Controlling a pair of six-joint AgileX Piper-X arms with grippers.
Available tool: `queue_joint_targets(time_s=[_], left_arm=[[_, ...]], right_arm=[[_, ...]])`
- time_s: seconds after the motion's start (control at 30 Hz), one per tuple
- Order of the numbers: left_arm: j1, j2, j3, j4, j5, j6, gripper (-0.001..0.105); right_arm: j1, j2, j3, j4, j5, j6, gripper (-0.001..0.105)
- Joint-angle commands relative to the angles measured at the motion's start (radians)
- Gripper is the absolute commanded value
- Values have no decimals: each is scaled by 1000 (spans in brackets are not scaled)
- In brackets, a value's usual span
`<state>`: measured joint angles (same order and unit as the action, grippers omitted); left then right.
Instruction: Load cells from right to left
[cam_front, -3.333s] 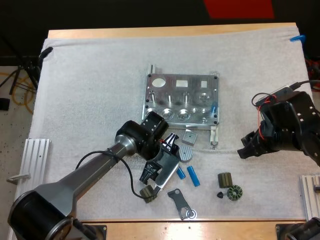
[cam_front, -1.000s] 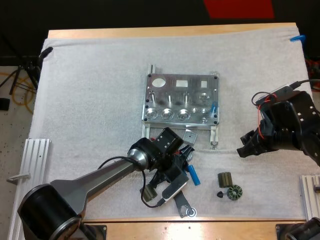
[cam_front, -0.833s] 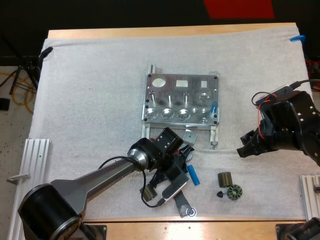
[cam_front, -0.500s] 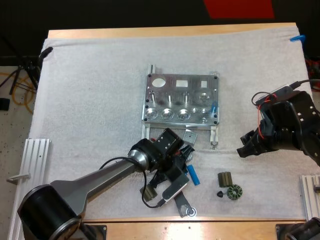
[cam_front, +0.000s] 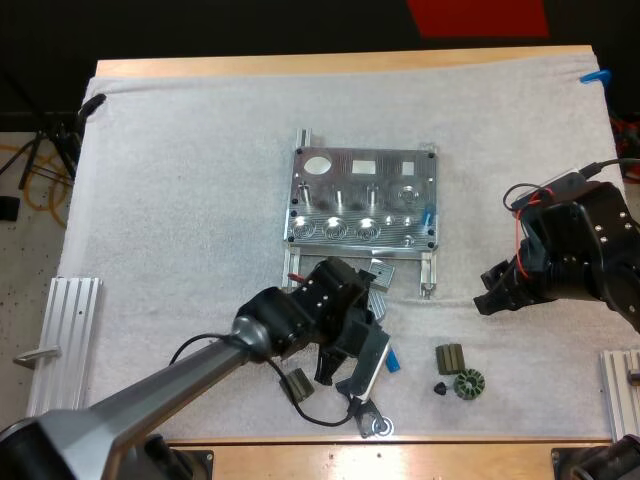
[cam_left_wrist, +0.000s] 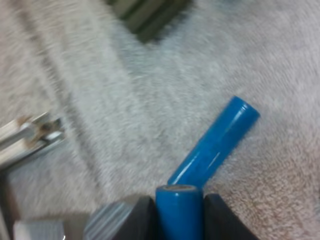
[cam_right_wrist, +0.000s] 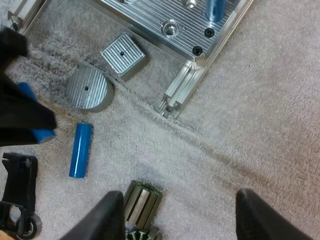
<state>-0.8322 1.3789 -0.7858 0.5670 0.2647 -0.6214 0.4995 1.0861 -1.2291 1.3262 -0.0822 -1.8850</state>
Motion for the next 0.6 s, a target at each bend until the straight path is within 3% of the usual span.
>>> queue_joint_targets(time_s=[0.0, 0.13, 0.3, 0.33, 0.4, 0.57], left_arm=[[-2, -37, -3, 17, -7, -81, 0], [-2, -114, -3, 19, -16, -241, 0], [-2, -218, -3, 36, -102, -541, 0], [1, -229, -3, 39, -116, -566, 0], [16, -266, -3, 49, -152, -722, 0], [70, -328, -3, 49, -188, -954, 0]], right_arm=[[-7, -6, -1, -13, -5, 3, 49], [-7, -6, -1, -27, -5, 3, 49], [-7, -6, -1, -47, -5, 3, 49], [-7, -6, -1, -48, -5, 3, 49], [-7, -6, -1, -51, -5, 3, 49], [-7, -6, -1, -51, -5, 3, 49]])
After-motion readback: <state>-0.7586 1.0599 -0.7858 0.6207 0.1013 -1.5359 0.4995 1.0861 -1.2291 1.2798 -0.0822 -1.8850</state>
